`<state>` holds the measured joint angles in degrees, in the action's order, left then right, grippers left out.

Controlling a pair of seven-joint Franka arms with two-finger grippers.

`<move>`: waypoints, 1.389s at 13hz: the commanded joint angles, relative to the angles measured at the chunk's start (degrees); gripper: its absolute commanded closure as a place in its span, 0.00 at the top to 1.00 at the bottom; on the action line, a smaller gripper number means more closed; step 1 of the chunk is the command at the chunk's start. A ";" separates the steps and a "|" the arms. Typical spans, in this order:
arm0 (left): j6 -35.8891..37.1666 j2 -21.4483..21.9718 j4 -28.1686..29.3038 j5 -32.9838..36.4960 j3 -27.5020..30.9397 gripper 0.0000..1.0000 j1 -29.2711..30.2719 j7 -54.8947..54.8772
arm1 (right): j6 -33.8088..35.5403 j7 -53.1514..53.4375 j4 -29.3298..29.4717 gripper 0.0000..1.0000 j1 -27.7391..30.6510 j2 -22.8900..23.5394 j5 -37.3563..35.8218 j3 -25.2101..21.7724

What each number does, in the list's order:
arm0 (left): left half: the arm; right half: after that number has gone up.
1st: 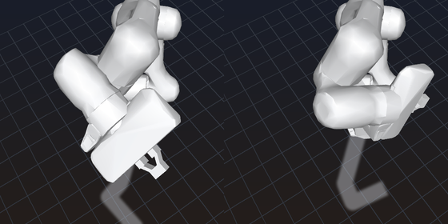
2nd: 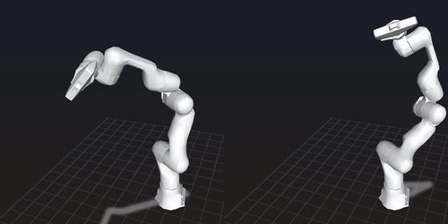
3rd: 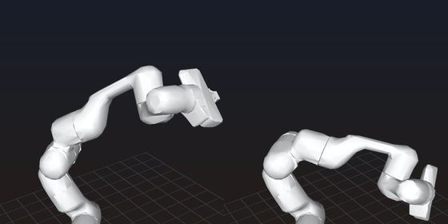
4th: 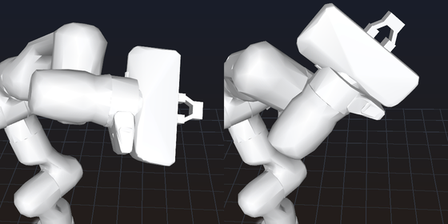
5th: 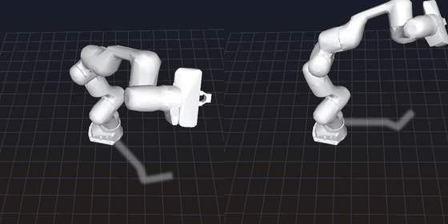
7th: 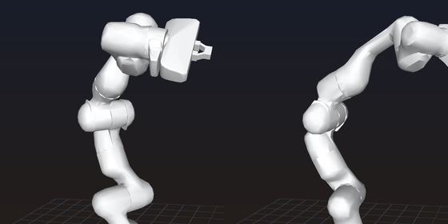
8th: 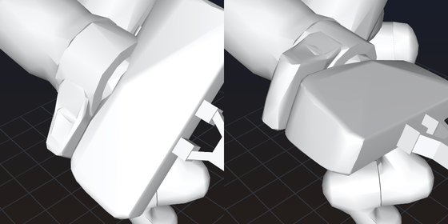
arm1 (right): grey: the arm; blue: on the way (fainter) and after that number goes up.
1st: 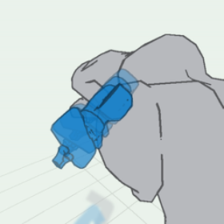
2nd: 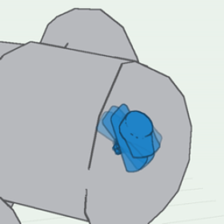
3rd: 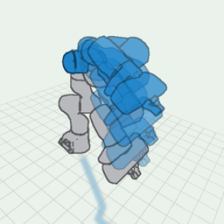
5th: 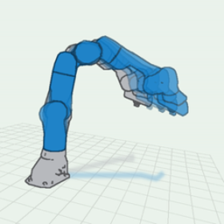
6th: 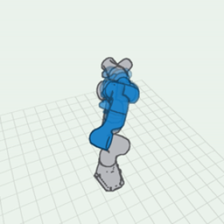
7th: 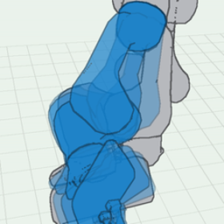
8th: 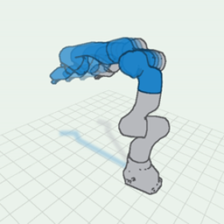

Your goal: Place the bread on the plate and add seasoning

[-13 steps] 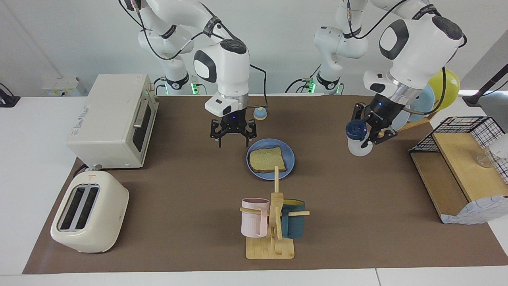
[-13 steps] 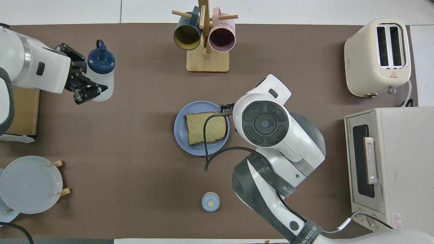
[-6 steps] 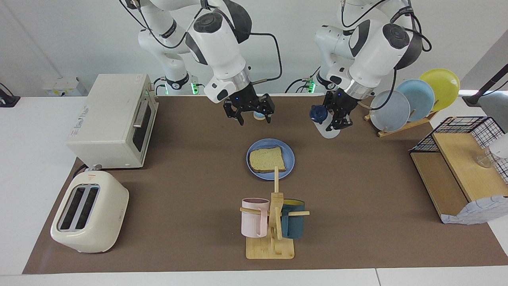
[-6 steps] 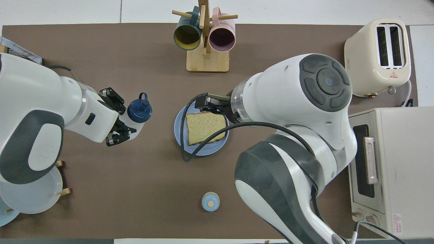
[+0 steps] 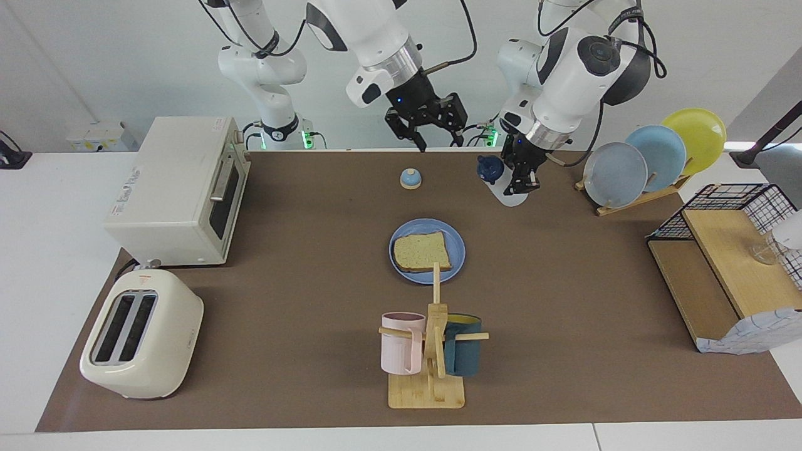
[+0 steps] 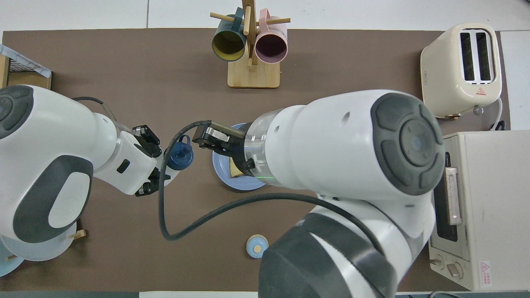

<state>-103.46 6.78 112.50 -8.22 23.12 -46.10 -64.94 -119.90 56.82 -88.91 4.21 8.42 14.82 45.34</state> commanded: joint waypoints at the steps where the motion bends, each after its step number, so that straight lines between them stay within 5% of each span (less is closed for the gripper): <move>1: 0.54 2.10 1.67 0.93 -0.01 0.00 -0.57 -0.45 | -7.08 2.76 -2.05 0.59 -0.87 0.72 0.21 0.97; 4: 0.54 2.19 1.67 0.93 -0.09 0.00 -0.57 -0.45 | -8.25 2.95 -4.16 0.47 -1.66 1.25 -5.84 2.55; 18: 0.01 2.19 2.02 0.93 -0.53 0.00 -0.57 -0.18 | -12.38 6.29 -4.25 0.36 -2.98 3.45 -8.14 2.82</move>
<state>-103.40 6.94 112.88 -8.21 22.48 -46.14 -64.95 -131.52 61.17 -93.04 0.81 11.64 7.87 47.36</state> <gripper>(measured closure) 0.555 0.626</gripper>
